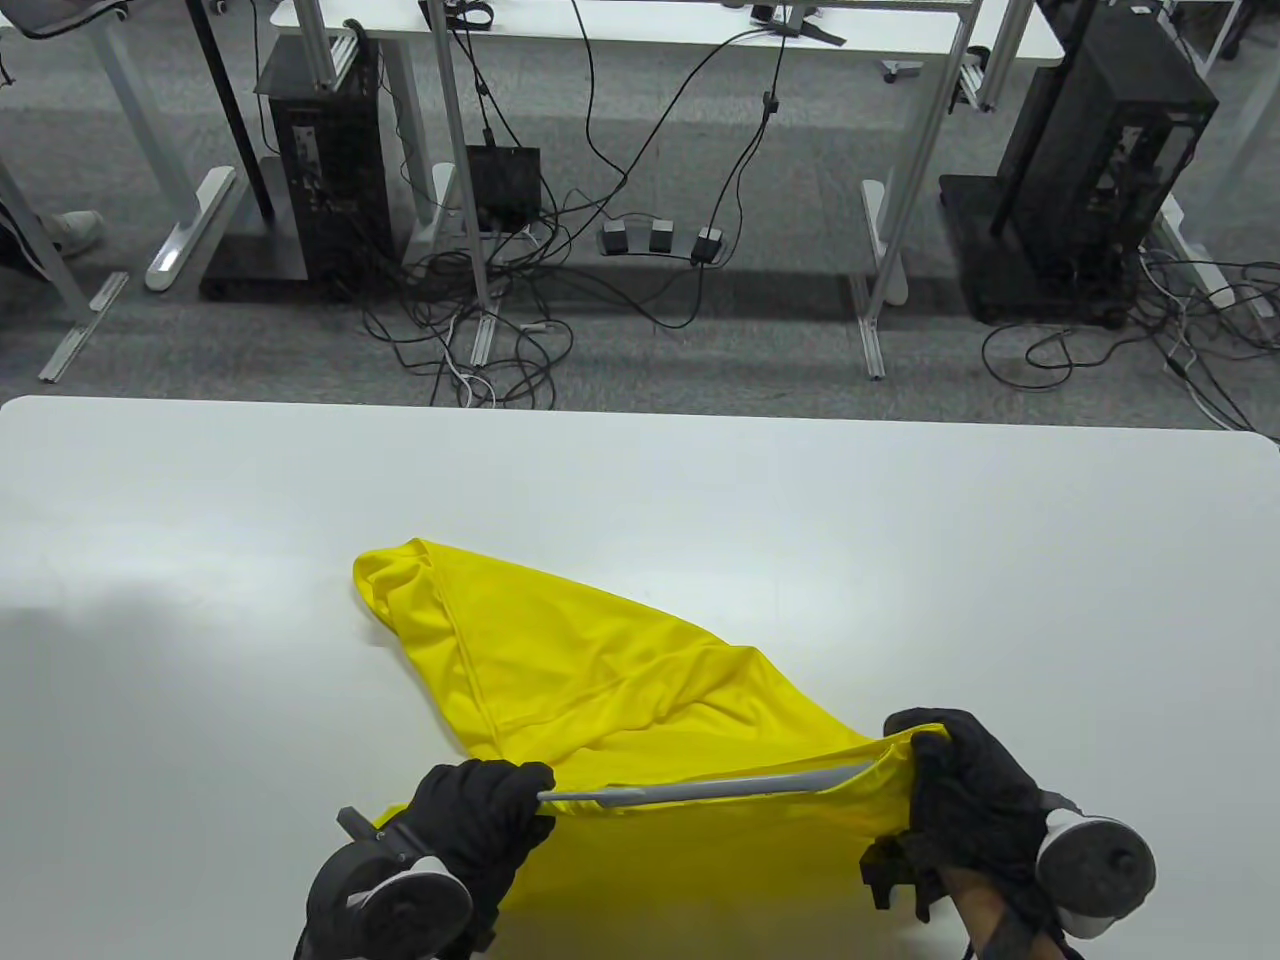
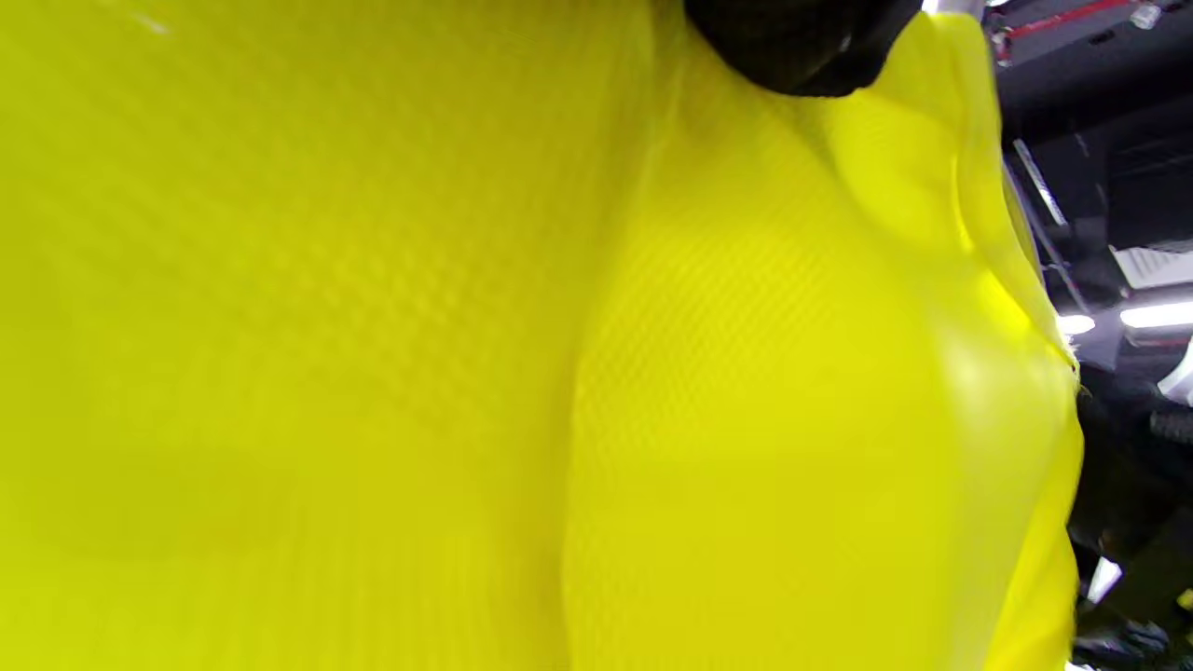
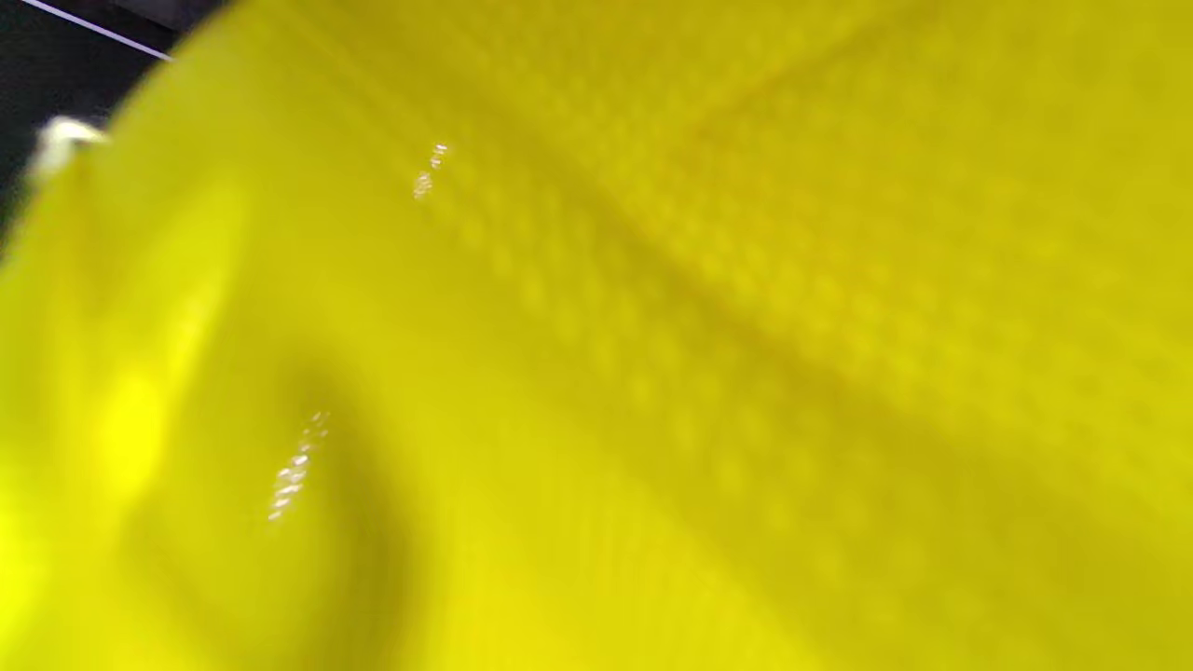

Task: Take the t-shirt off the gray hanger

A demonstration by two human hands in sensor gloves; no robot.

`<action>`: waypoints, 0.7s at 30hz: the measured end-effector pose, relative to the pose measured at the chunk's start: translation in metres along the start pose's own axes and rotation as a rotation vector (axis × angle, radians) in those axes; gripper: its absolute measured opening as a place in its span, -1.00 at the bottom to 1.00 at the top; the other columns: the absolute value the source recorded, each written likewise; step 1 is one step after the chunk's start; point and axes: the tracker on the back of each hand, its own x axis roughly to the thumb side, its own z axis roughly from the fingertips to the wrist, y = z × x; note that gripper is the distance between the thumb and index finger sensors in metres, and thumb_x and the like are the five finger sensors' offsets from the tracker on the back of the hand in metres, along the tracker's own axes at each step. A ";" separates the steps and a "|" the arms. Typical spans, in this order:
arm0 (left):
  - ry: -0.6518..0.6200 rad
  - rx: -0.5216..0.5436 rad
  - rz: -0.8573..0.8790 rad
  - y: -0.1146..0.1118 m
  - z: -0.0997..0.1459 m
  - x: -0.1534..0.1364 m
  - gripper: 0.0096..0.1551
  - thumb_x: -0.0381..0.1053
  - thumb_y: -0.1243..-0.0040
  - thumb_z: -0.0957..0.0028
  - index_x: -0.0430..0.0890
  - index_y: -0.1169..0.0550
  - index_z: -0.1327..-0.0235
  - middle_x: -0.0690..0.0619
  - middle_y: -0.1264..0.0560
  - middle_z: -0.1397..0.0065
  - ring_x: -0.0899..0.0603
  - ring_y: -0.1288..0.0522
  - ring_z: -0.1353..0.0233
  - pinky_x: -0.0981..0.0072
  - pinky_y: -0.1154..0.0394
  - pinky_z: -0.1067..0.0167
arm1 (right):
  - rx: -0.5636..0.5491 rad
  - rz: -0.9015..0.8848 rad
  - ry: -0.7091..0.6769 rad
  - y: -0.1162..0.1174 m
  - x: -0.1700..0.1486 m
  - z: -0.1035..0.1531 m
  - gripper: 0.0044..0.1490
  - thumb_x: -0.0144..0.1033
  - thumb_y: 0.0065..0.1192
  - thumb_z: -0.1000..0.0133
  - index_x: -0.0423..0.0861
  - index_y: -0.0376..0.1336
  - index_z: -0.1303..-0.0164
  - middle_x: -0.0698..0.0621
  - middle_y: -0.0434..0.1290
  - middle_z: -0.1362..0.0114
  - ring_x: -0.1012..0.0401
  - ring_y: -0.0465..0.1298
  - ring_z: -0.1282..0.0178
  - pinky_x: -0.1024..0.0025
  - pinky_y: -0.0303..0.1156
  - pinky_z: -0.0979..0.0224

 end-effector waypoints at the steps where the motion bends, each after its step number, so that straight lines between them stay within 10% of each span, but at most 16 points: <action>1: 0.010 -0.006 0.022 0.000 0.000 -0.004 -0.47 0.04 -0.07 -0.01 -0.09 -0.43 -0.22 -0.07 -0.55 -0.07 -0.08 -0.61 0.11 -0.11 -0.54 -0.06 | 0.016 0.022 0.012 -0.001 -0.004 -0.001 -0.49 -0.09 0.12 0.05 -0.19 0.48 0.21 -0.10 0.62 0.19 -0.03 0.64 0.24 -0.14 0.50 0.12; 9: 0.186 -0.034 0.152 -0.005 -0.002 -0.020 -0.48 0.04 -0.09 -0.01 -0.11 -0.45 -0.21 -0.08 -0.56 -0.06 -0.08 -0.61 0.13 -0.11 -0.54 -0.04 | 0.099 0.174 0.163 0.003 -0.030 -0.005 -0.50 -0.11 0.14 0.07 -0.20 0.50 0.23 -0.11 0.64 0.20 -0.03 0.65 0.25 -0.15 0.51 0.13; 21: 0.285 -0.086 0.099 -0.027 -0.004 -0.020 -0.44 0.05 -0.09 -0.07 -0.16 -0.44 -0.29 -0.18 -0.55 -0.11 -0.16 -0.63 0.09 -0.17 -0.53 -0.02 | 0.771 0.341 -0.369 0.087 0.025 0.027 -0.24 -0.02 0.23 0.04 -0.10 0.32 -0.35 -0.19 0.51 -0.33 -0.12 0.58 -0.19 -0.22 0.39 -0.21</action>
